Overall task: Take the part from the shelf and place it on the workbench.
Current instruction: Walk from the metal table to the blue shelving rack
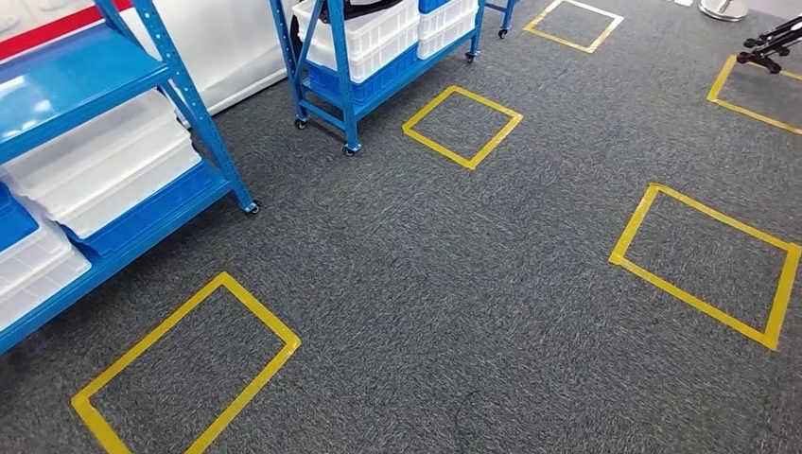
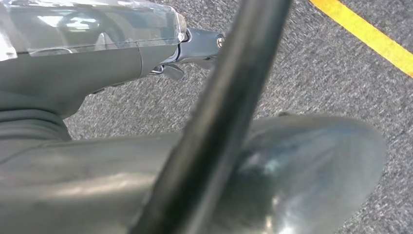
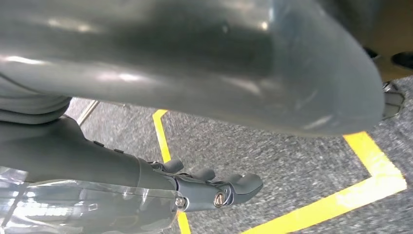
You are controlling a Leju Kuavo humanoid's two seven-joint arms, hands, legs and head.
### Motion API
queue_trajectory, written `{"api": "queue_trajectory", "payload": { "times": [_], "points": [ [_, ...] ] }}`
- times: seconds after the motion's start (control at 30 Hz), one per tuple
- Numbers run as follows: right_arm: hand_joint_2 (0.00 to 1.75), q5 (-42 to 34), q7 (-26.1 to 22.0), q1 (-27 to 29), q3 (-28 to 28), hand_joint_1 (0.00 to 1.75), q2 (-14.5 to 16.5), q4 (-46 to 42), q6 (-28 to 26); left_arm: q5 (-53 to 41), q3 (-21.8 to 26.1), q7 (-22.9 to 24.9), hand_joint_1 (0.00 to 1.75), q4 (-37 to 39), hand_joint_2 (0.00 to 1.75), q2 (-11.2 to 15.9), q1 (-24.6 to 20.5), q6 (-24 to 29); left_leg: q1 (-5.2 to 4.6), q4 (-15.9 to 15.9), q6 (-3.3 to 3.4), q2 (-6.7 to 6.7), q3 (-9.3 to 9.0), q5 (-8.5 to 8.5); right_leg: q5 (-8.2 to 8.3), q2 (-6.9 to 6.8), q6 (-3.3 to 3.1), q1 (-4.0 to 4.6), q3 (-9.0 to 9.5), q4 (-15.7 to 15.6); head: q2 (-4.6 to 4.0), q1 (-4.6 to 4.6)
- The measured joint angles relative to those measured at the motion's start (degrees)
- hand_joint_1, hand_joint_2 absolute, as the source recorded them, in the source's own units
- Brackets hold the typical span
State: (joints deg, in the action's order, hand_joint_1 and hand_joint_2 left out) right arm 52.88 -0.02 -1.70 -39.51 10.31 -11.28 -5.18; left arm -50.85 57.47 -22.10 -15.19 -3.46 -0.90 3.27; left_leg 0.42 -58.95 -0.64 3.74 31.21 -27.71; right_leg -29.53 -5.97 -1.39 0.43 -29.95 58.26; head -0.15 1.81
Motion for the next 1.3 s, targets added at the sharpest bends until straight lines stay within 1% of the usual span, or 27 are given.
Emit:
{"api": "queue_trajectory", "payload": {
  "times": [0.03,0.1,0.17,0.23,0.27,0.3,0.33,0.37,0.4,0.47,0.53,0.6,0.63,0.7,0.77,0.8,0.83,0.87,0.9,0.93,1.0,1.03,1.1,1.13,1.2,1.23,1.3],
  "points": [
    [0.0,-0.01,0.01,-0.1,-0.01,0.0,-0.01,0.0,0.04,-0.08,0.02,-0.04,0.0,0.0,0.0,0.07,-0.03,0.02,-0.25,0.62,0.24,0.22,-0.13,-0.06,-0.04,-0.5,0.29,0.02,0.06,0.0,0.0,0.0],
    [0.0,-0.01,0.01,-0.35,-0.01,0.0,-0.05,0.0,0.4,-0.19,0.14,-0.1,0.0,0.0,0.0,0.16,0.09,0.05,-0.2,1.04,0.77,-1.0,-0.05,0.41,-0.14,-0.94,0.96,-0.16,0.29,-0.03,0.0,0.0],
    [0.0,0.05,-0.06,-0.35,-0.03,0.0,-0.38,0.0,1.51,-0.42,0.37,-0.22,0.0,0.0,0.0,0.2,0.07,0.1,0.11,1.69,1.46,-2.15,-0.25,1.06,-1.75,1.56,1.67,-0.42,-0.41,1.89,0.0,0.0],
    [0.0,0.13,-0.16,-0.11,-0.11,0.0,-0.84,0.0,2.66,-0.67,0.64,-0.33,0.0,0.0,0.0,0.2,-0.19,0.17,0.23,1.92,1.94,-3.38,-0.07,1.52,-5.48,4.83,2.13,-0.71,-3.52,8.34,0.0,0.0],
    [0.0,0.16,-0.18,0.0,-0.17,0.0,-0.99,0.0,2.94,-0.74,0.74,-0.36,0.0,0.0,0.0,0.2,-0.29,0.21,0.21,1.91,2.06,-4.05,0.13,1.64,-7.19,5.48,2.25,-0.79,-5.53,12.32,0.0,-0.01],
    [0.0,0.18,-0.18,0.09,-0.22,0.0,-1.11,0.0,3.08,-0.78,0.83,-0.37,0.0,0.0,0.0,0.2,-0.33,0.24,0.2,1.89,2.08,-4.8,0.24,1.7,-7.98,5.7,2.35,-0.85,-7.07,15.29,0.0,-0.01],
    [0.0,0.19,-0.18,0.16,-0.26,0.0,-1.24,0.0,3.13,-0.82,0.89,-0.37,0.0,0.0,0.0,0.2,-0.28,0.26,0.2,1.86,2.06,-5.57,0.27,1.75,-7.51,5.78,2.41,-0.92,-7.68,16.24,0.0,-0.02],
    [0.0,0.19,-0.18,0.2,-0.29,0.0,-1.37,0.0,3.13,-0.86,0.93,-0.37,0.0,0.0,0.0,0.19,-0.22,0.27,0.2,1.81,1.99,-6.39,0.23,1.79,-5.87,5.94,2.41,-1.02,-7.16,14.85,0.0,-0.02],
    [0.0,0.19,-0.18,0.23,-0.32,0.0,-1.51,0.0,3.12,-0.9,0.95,-0.38,0.0,0.0,0.0,0.17,-0.18,0.27,0.22,1.76,1.9,-7.22,0.17,1.8,-3.5,6.39,2.37,-1.15,-5.69,11.46,0.0,-0.02],
    [0.0,0.22,-0.2,0.32,-0.4,0.0,-1.76,0.0,3.1,-1.1,0.98,-0.43,0.0,0.0,0.0,0.11,-0.25,0.27,0.16,1.49,1.49,-8.7,0.33,1.79,0.19,8.79,2.12,-1.37,-2.38,3.66,0.0,-0.01],
    [0.0,0.34,-0.32,0.32,-0.49,0.0,-1.89,0.0,3.06,-1.47,1.15,-0.55,0.0,0.0,0.0,0.09,-0.36,0.31,0.17,1.33,0.77,-9.89,0.8,1.91,1.03,10.14,1.8,-1.3,-1.11,0.29,0.0,-0.01],
    [0.0,0.48,-0.55,0.17,-0.57,0.0,-1.91,0.0,2.96,-1.84,1.56,-0.63,0.0,0.0,0.0,0.09,-0.25,0.55,0.28,1.46,-0.04,-11.01,1.22,2.15,1.16,9.03,1.31,-1.22,-1.02,-0.05,0.0,-0.01],
    [0.0,0.54,-0.66,0.11,-0.62,0.0,-1.92,0.0,2.91,-1.99,1.85,-0.64,0.0,0.0,0.0,0.08,-0.14,0.73,0.31,1.18,-0.33,-10.65,1.43,1.92,1.32,8.35,0.92,-1.28,-0.91,-0.3,0.0,0.0],
    [0.0,0.62,-0.84,0.15,-0.73,0.0,-1.92,0.0,2.86,-2.33,2.31,-0.67,0.0,0.0,0.0,0.07,-0.13,1.0,0.24,-2.11,-0.67,-8.15,2.93,-0.36,1.6,6.88,0.18,-1.41,-0.8,-0.82,0.0,0.0],
    [0.0,0.69,-0.92,0.36,-0.83,0.0,-1.93,0.0,2.86,-2.78,2.49,-0.75,0.0,0.0,0.0,0.07,-0.4,1.05,0.23,-9.68,-0.92,-5.35,6.36,-4.46,1.59,5.21,-0.22,-1.18,-0.87,-0.89,0.0,0.0],
    [0.0,0.72,-0.91,0.45,-0.87,0.0,-1.93,0.0,2.86,-2.95,2.53,-0.79,0.0,0.0,0.0,0.07,-0.5,1.04,0.26,-13.09,-1.06,-4.79,7.86,-5.83,1.55,4.36,-0.29,-1.08,-0.9,-0.87,0.0,0.0],
    [0.0,0.73,-0.91,0.48,-0.91,0.0,-1.93,0.0,2.86,-3.09,2.58,-0.82,0.0,0.0,0.0,0.06,-0.48,1.03,0.3,-15.04,-1.17,-4.42,8.61,-6.28,1.49,3.51,-0.32,-1.0,-0.91,-0.85,0.0,0.0],
    [0.0,0.74,-0.9,0.46,-0.93,0.0,-1.93,0.0,2.87,-3.17,2.64,-0.84,0.0,0.0,0.0,0.07,-0.38,1.03,0.34,-14.55,-1.24,-4.16,8.13,-5.54,1.43,2.78,-0.3,-0.98,-0.88,-0.83,0.0,0.01],
    [0.0,0.75,-0.9,0.42,-0.94,0.0,-1.92,0.0,2.87,-3.17,2.71,-0.86,0.0,0.0,0.0,0.08,-0.29,1.05,0.36,-11.73,-1.26,-3.72,6.47,-3.92,1.34,2.08,-0.2,-0.98,-0.79,-0.78,0.0,0.01],
    [0.0,0.76,-0.9,0.39,-0.94,0.0,-1.92,0.0,2.89,-3.19,2.76,-0.87,0.0,0.0,0.0,0.1,-0.25,1.08,0.36,-7.58,-1.22,-2.68,4.11,-2.04,1.2,1.43,-0.01,-0.94,-0.66,-0.69,0.0,0.01],
    [0.0,0.78,-0.89,0.37,-0.97,0.0,-1.92,0.0,2.9,-3.25,2.81,-0.94,0.0,0.0,0.0,0.14,-0.44,1.14,0.12,-0.75,-0.73,-0.62,0.46,0.23,0.82,0.22,0.56,-0.66,-0.4,-0.4,0.0,0.0],
    [0.0,0.8,-0.87,0.32,-0.98,0.0,-1.92,0.0,2.91,-3.28,2.82,-0.98,0.0,0.0,0.0,0.14,-0.5,1.14,-0.01,0.64,-0.37,-0.08,-0.15,0.48,0.69,-0.29,0.84,-0.53,-0.28,-0.3,0.0,0.0],
    [0.0,0.82,-0.86,0.03,-0.99,0.0,-1.91,0.0,2.91,-3.33,2.86,-1.06,0.0,0.0,0.0,0.14,-0.38,1.15,-0.14,0.99,0.41,-0.96,0.02,0.51,0.58,-1.19,1.37,-0.47,-0.01,-0.3,0.0,-0.01],
    [0.0,0.83,-0.85,-0.14,-0.99,0.0,-1.92,0.0,2.91,-3.33,2.89,-1.07,0.0,0.0,0.0,0.13,-0.25,1.17,-0.08,1.14,0.8,-1.5,-0.01,0.68,0.33,-0.87,1.73,-0.61,0.08,-0.09,0.0,-0.01],
    [0.0,0.83,-0.85,-0.18,-1.01,0.0,-1.94,0.0,2.91,-3.33,2.93,-1.07,0.0,0.0,0.0,0.12,-0.26,1.25,0.11,1.49,1.6,-2.63,-0.08,1.12,-1.72,1.74,2.37,-0.88,-0.88,2.49,0.0,-0.01],
    [0.0,0.83,-0.85,-0.08,-1.03,0.0,-1.95,0.0,2.91,-3.33,2.95,-1.07,0.0,0.0,0.0,0.11,-0.37,1.28,0.17,1.53,1.89,-3.2,-0.03,1.32,-3.6,3.57,2.58,-1.03,-2.27,5.52,0.0,0.0],
    [0.0,0.83,-0.85,0.13,-1.06,0.0,-1.93,0.0,2.93,-3.33,2.99,-1.07,0.0,0.0,0.0,0.12,-0.58,1.29,0.09,1.46,2.18,-4.56,0.3,1.5,-7.06,5.37,2.66,-1.11,-5.94,12.96,0.0,-0.01]
  ]
}}
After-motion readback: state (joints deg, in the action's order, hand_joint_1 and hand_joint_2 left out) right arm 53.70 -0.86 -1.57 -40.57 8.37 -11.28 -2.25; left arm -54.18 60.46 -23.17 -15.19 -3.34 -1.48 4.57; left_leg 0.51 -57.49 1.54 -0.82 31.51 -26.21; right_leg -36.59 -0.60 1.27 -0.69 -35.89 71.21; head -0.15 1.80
